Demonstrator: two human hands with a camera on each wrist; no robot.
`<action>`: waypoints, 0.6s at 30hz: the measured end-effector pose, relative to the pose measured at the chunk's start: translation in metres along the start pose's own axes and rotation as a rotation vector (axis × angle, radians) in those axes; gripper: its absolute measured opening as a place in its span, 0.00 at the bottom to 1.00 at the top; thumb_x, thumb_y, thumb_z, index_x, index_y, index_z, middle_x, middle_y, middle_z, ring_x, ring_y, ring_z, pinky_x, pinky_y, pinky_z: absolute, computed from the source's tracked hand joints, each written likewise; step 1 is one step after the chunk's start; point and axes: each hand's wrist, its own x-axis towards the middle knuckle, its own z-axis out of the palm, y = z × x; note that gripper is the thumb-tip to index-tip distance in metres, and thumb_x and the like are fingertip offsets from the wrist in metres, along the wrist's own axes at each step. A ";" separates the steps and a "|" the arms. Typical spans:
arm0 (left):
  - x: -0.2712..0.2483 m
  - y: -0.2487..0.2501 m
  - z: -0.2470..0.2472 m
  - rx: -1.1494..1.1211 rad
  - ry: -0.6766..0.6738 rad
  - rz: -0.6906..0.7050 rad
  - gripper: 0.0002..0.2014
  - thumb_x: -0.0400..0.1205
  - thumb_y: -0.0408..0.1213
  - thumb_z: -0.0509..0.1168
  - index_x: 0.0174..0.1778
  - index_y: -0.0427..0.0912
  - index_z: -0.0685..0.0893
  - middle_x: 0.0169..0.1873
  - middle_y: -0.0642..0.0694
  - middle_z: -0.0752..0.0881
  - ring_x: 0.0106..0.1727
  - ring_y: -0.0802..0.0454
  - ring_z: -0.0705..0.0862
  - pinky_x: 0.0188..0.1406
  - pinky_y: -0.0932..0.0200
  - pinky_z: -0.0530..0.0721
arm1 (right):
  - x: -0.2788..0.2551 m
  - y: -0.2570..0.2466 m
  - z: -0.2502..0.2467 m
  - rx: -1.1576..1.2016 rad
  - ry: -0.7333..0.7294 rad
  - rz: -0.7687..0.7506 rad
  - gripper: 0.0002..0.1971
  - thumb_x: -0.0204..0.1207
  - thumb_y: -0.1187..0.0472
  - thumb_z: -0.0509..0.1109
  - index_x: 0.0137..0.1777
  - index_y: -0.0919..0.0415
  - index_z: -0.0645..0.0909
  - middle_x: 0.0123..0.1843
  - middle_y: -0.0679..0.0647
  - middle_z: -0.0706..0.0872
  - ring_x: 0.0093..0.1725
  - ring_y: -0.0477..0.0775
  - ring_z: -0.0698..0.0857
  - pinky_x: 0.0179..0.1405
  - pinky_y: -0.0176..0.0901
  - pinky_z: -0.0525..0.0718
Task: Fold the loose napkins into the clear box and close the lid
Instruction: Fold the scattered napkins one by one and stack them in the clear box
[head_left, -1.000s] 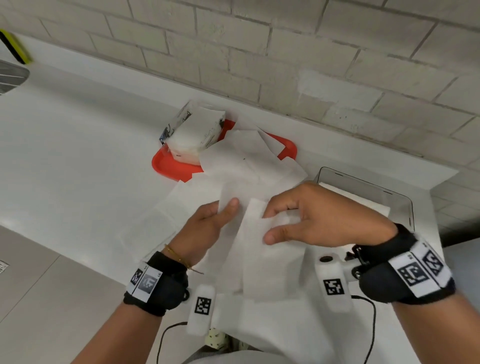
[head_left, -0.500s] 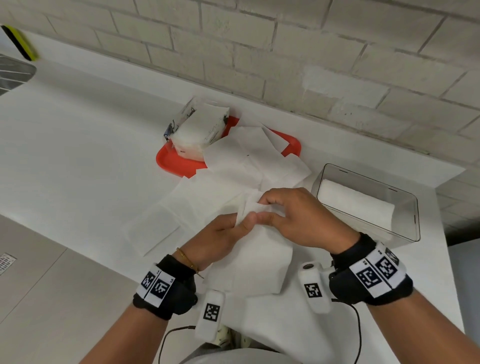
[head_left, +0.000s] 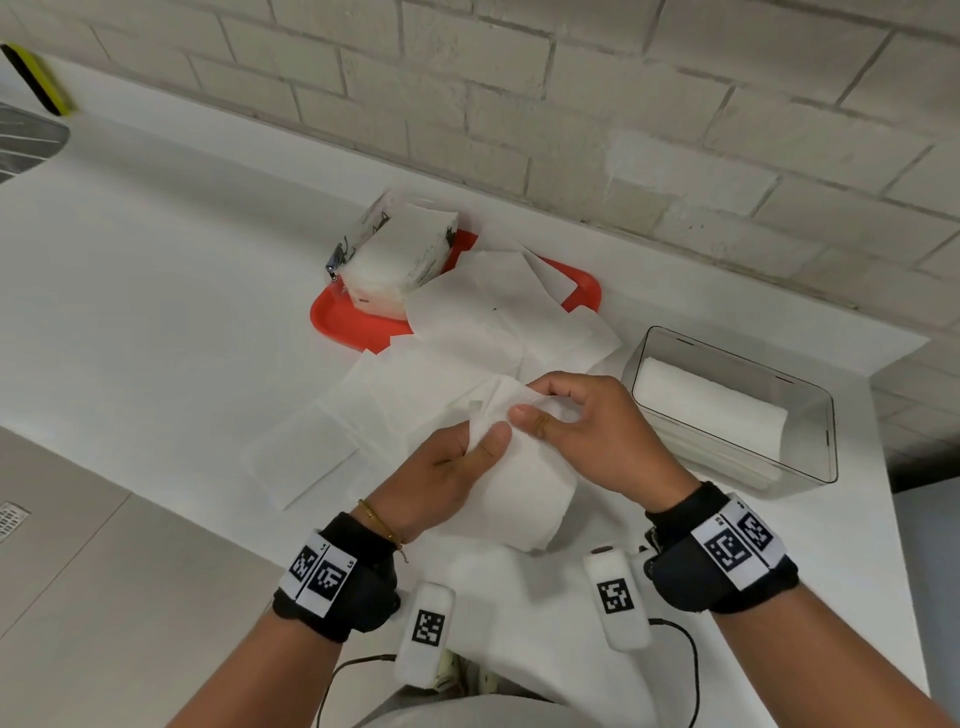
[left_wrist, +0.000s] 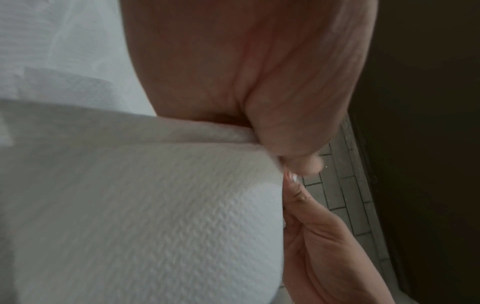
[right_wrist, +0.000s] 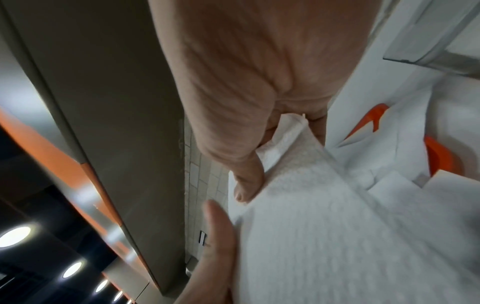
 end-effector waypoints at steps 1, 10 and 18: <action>0.002 -0.001 -0.001 0.054 -0.006 0.024 0.26 0.87 0.60 0.60 0.51 0.40 0.88 0.41 0.52 0.91 0.44 0.54 0.89 0.45 0.51 0.88 | 0.000 0.003 -0.001 -0.017 -0.025 -0.022 0.15 0.77 0.54 0.82 0.62 0.46 0.88 0.58 0.38 0.92 0.60 0.38 0.89 0.67 0.46 0.86; 0.015 -0.002 -0.016 0.495 -0.222 0.009 0.08 0.78 0.49 0.80 0.39 0.59 0.86 0.36 0.63 0.88 0.39 0.64 0.87 0.41 0.68 0.83 | 0.008 0.032 -0.027 -0.099 -0.346 0.131 0.18 0.68 0.51 0.88 0.57 0.48 0.92 0.43 0.56 0.86 0.42 0.49 0.84 0.50 0.49 0.85; -0.007 -0.027 -0.046 0.126 0.201 -0.117 0.11 0.70 0.37 0.87 0.45 0.44 0.94 0.44 0.47 0.95 0.47 0.48 0.94 0.50 0.53 0.91 | -0.016 0.076 -0.024 0.400 -0.098 0.196 0.09 0.79 0.65 0.78 0.57 0.57 0.89 0.54 0.50 0.95 0.54 0.50 0.92 0.57 0.39 0.87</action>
